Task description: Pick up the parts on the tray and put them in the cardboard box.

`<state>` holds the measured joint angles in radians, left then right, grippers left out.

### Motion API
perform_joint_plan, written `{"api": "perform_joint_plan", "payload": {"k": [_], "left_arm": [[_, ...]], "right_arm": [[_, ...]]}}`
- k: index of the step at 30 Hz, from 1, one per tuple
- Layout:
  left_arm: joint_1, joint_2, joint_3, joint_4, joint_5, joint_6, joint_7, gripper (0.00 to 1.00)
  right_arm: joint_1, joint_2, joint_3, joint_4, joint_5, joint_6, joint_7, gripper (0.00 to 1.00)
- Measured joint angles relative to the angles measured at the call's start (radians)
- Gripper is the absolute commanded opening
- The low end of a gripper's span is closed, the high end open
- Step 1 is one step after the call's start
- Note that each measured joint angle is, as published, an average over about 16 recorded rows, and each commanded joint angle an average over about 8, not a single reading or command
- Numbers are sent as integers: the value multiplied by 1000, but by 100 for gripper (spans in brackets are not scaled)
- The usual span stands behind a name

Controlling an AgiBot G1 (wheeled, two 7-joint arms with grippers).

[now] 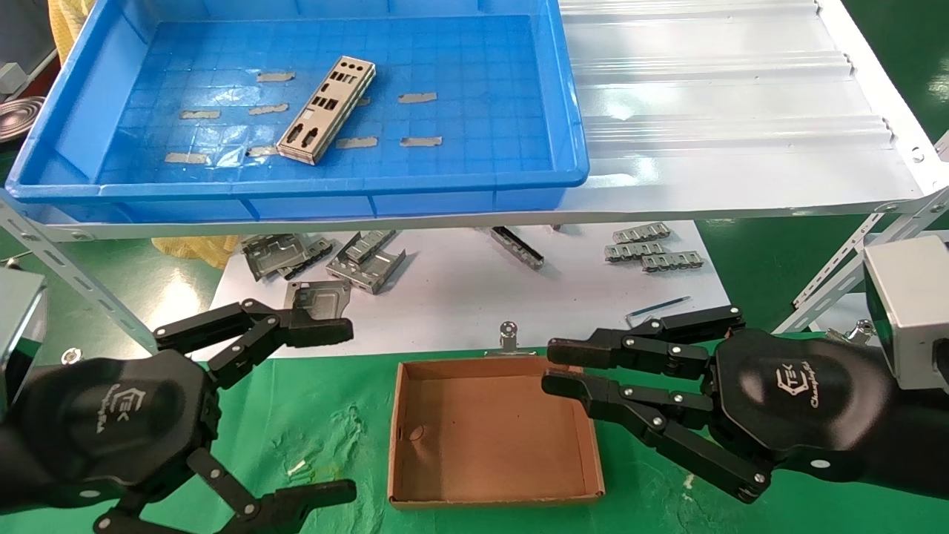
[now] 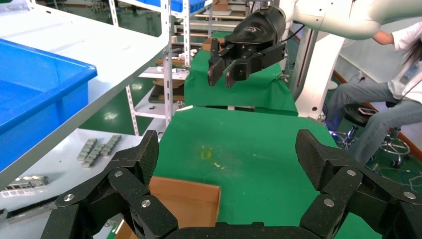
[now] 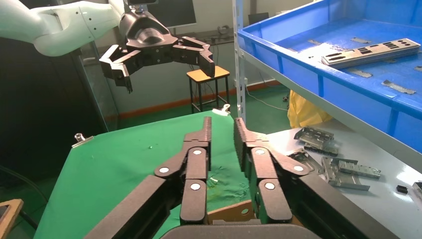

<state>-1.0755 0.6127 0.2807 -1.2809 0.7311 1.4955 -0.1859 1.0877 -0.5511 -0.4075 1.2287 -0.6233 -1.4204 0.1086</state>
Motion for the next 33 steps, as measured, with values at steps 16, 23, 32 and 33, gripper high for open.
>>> {"api": "perform_joint_plan", "payload": {"k": [16, 23, 32, 33], "left_arm": [[-161, 46, 22, 85, 90, -37, -7, 100], [-392, 154, 84, 284, 246, -89, 1, 100], [-687, 342, 193, 668, 477, -192, 41, 100], [-713, 361, 203, 710, 498, -206, 46, 100]], "right_arm": [[0, 0, 0, 0, 0, 0, 0, 0], [0, 0, 0, 0, 0, 0, 0, 0], [0, 0, 0, 0, 0, 0, 0, 0], [0, 0, 0, 0, 0, 0, 0, 0]]}}
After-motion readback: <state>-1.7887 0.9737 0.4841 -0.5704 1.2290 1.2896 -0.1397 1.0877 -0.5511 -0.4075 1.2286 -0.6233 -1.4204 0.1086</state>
